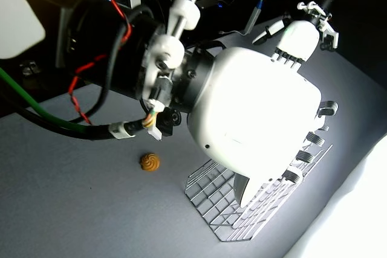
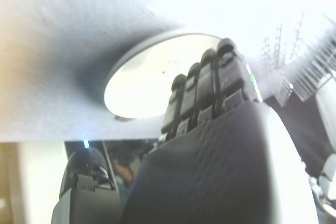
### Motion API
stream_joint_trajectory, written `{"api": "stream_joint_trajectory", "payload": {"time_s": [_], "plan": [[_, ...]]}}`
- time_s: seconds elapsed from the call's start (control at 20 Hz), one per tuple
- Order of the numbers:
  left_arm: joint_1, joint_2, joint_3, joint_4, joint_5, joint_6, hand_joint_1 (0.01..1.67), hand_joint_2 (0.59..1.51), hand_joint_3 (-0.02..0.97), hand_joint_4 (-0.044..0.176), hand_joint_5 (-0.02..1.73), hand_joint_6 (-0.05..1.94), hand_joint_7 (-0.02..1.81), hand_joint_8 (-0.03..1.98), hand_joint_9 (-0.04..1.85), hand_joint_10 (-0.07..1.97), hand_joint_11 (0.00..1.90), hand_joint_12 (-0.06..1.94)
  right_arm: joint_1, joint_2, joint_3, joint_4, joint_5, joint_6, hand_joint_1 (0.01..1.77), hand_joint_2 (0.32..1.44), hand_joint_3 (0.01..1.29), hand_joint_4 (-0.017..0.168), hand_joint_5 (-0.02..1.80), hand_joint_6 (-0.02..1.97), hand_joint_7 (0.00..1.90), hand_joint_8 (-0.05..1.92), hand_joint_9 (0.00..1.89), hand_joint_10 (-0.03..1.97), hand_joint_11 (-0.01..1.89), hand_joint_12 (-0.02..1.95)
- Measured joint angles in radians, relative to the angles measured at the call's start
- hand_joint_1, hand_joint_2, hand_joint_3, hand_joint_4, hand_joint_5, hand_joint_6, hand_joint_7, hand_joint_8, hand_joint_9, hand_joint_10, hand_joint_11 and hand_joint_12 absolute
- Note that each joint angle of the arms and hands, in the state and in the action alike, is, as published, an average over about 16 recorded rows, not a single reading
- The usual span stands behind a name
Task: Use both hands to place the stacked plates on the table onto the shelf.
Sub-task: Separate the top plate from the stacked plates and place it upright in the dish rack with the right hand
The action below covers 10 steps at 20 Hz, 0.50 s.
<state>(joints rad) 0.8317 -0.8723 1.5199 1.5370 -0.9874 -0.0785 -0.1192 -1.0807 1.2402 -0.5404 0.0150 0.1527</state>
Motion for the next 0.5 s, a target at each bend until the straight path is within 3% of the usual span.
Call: {"api": "stream_joint_trajectory", "payload": {"time_s": [0.5], "plan": [[0.011, -0.019, 0.024, -0.001, 0.031, 0.006, 0.01, 1.041, 0.001, -0.002, 0.02, 0.01, 0.02, -0.01, 0.02, 0.0, 0.02, 0.0, -0.075, -0.062, 0.074, 0.079, 0.058, -0.036, 1.32, 1.07, 0.02, -0.01, 0.84, 0.82, 0.99, 0.98, 0.94, 1.33, 0.66, 1.6]]}}
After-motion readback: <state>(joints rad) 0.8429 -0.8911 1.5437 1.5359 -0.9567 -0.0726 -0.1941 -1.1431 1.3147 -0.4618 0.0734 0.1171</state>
